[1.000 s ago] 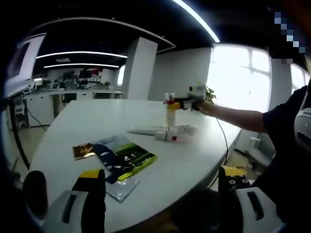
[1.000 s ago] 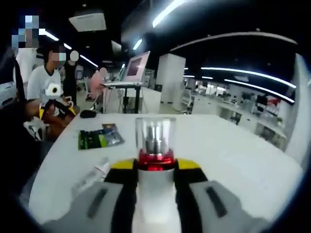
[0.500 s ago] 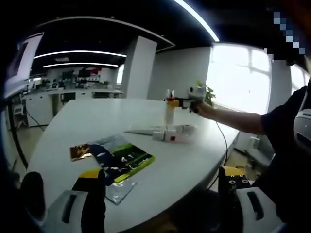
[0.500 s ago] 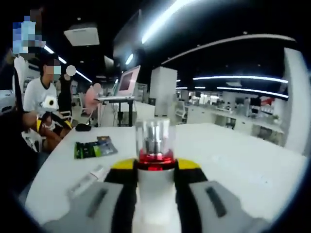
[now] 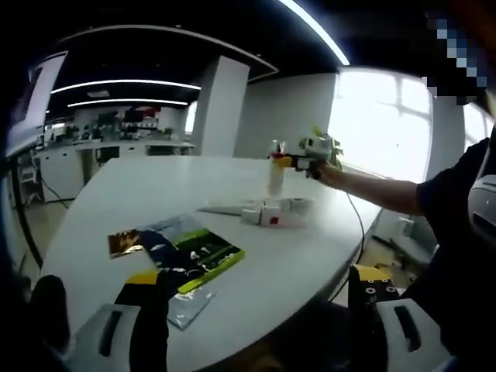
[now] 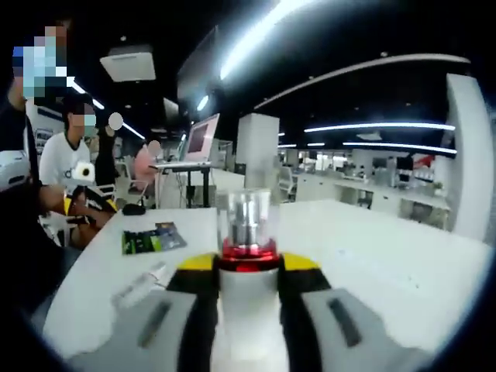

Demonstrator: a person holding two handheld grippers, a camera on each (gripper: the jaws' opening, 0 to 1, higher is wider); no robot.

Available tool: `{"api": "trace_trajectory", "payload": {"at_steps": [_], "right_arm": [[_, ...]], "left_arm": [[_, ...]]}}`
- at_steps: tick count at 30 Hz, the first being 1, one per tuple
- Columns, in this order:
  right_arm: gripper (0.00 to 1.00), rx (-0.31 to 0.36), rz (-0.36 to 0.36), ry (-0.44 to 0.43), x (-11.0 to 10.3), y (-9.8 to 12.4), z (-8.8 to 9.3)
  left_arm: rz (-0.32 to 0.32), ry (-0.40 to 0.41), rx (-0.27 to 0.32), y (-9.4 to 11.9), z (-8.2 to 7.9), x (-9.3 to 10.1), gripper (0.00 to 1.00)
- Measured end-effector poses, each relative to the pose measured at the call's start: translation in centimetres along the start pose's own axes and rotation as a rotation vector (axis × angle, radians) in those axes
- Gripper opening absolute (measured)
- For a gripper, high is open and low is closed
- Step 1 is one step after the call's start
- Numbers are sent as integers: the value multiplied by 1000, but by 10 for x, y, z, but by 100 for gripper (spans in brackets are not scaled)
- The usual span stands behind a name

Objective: Arrange the skincare products in the storage area until every visible bottle or jar stands upright without overlapping.

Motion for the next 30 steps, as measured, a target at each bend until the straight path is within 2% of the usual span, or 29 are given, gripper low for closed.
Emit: {"api": "trace_trajectory", "payload": {"at_steps": [10, 30], "right_arm": [[28, 25, -17, -9, -1, 20, -3], [28, 56, -23, -23, 12, 55, -8]], "left_arm": [[11, -11, -11, -6, -2, 6, 98], [23, -27, -24, -17, -5, 18, 98]]}}
Point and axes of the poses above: the point that each gripper's makers call its tool centre point, and the gripper's own axes: y roughly backward along the fingers, x roughly to its right, z roughly out of its underside, the point moved 1 cm from there along y, roughly backward along the fingers, and after that the axes turned 5 degrees about x, right-handed, at the moved point
